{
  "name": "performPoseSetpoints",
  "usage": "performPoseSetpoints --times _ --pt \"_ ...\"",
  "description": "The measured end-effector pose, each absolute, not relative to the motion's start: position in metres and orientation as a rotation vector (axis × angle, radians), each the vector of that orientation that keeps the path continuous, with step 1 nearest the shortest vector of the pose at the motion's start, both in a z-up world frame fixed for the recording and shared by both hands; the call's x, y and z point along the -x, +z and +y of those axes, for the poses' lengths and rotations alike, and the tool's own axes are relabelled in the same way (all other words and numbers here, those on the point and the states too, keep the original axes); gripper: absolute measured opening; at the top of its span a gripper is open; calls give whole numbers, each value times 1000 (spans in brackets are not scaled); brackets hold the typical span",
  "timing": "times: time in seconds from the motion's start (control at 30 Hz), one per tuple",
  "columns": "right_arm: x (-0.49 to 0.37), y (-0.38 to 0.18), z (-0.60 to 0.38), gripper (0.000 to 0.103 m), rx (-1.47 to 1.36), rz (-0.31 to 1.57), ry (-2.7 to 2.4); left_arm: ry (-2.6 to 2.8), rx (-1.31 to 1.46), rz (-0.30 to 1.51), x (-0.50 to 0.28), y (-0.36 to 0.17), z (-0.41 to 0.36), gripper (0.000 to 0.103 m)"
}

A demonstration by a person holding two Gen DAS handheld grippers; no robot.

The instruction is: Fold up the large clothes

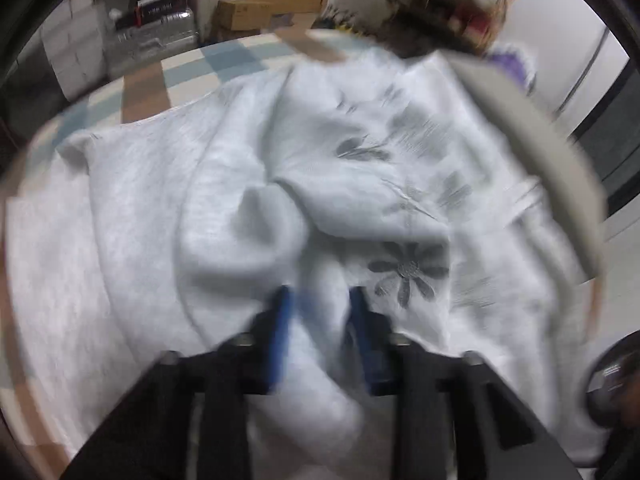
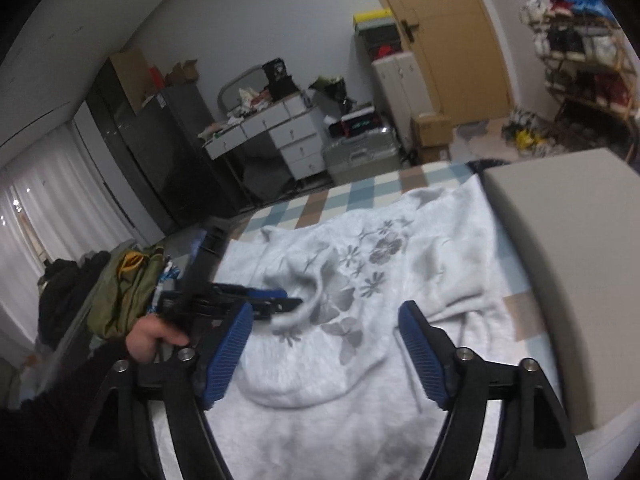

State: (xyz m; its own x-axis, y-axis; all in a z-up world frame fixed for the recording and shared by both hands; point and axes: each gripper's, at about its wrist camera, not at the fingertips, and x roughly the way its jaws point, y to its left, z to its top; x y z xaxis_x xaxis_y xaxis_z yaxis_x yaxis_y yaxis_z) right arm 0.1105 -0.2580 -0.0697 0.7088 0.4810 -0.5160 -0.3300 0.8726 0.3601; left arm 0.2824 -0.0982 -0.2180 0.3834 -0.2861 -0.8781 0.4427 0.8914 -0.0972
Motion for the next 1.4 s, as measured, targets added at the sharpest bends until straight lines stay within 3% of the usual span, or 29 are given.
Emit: performPoseSetpoints --times 0.23,0.3,0.4,0.47,0.63,0.7,0.73,0.87,0.97,1.03,1.07,1.17,1.23,1.4 --pt "-111 -82 -253 88 -278 688 468 -191 -688 869 -264 -210 -136 4" --pt "-117 -91 -246 88 -259 740 456 -160 -675 839 -263 -202 -126 4" --pt "-122 -97 -238 88 -238 758 445 -288 -558 958 -261 -217 -102 4" --pt "-129 -101 -231 88 -238 774 446 -300 -577 910 -247 -220 -95 5" --pt "-161 -96 -203 88 -166 794 456 -391 -242 849 -213 -178 -29 20" --pt "-184 -92 -182 89 -121 792 469 -363 -106 826 -199 -167 -4 49" --pt "-197 -92 -170 92 -99 803 482 -360 -40 804 -187 -162 10 54" --pt "-258 -129 -118 92 29 923 447 -340 2 763 -159 -158 9 55" --pt "-298 -182 -95 83 153 1091 370 -346 13 771 -150 -167 3 55" --pt "-304 -198 -91 84 179 1104 388 -361 20 791 -147 -171 3 55" --pt "-302 -198 -90 78 196 1092 395 -366 18 803 -145 -173 4 55" --pt "-295 -189 -86 17 212 1135 501 -371 16 809 -140 -173 5 55" --pt "-289 -179 -84 7 283 1112 464 -381 32 810 -143 -172 5 55" --pt "-277 -137 -100 6 267 1000 432 -400 56 796 -143 -167 0 55"
